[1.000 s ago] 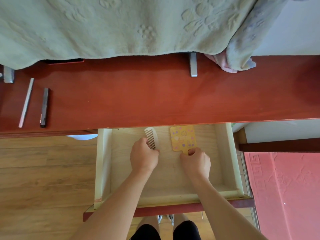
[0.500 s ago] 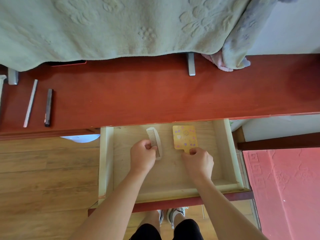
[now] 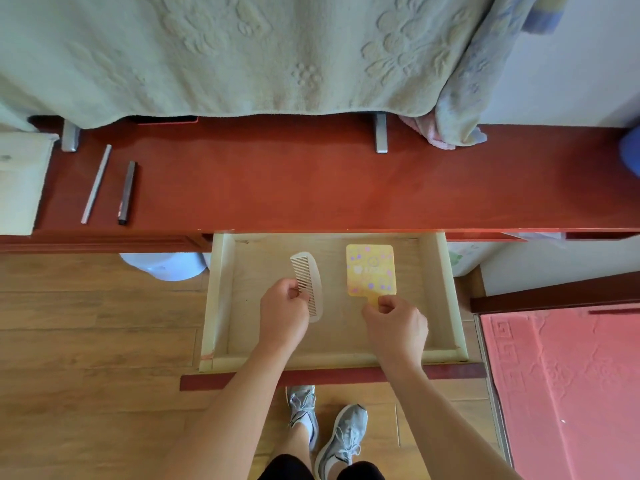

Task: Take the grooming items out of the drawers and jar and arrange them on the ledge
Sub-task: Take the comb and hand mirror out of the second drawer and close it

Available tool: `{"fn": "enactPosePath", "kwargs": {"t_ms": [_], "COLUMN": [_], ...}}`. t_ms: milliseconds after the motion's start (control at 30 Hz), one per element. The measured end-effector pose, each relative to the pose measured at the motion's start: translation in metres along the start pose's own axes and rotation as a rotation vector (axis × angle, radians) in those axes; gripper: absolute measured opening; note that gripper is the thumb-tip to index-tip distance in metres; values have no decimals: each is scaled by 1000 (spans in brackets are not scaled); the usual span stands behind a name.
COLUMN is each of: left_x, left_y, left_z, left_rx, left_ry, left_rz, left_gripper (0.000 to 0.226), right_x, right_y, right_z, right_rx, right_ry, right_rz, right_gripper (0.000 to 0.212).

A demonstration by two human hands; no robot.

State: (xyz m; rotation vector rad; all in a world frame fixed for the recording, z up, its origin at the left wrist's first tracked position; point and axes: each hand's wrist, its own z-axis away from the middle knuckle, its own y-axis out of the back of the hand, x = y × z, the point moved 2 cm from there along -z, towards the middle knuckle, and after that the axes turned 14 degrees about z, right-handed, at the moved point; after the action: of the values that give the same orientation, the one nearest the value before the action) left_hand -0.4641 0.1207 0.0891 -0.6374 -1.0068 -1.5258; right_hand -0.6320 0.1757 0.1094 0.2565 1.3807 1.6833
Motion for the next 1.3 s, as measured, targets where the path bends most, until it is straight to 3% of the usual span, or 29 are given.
{"fn": "enactPosePath", "kwargs": {"t_ms": [367, 767, 1300], "left_x": [29, 94, 121], "left_y": [7, 10, -3], "left_z": [18, -43, -126], "left_rx": [41, 17, -8], "left_ry": [-125, -241, -211], "left_rz": [37, 27, -54], "left_gripper": [22, 20, 20], "right_x": [-13, -76, -131], "right_y": [30, 44, 26], "right_z": [2, -49, -109], "right_rx": [75, 101, 76], "right_ry": [115, 155, 136], "right_rz": [-63, -78, 57], "right_gripper": [20, 22, 26]}}
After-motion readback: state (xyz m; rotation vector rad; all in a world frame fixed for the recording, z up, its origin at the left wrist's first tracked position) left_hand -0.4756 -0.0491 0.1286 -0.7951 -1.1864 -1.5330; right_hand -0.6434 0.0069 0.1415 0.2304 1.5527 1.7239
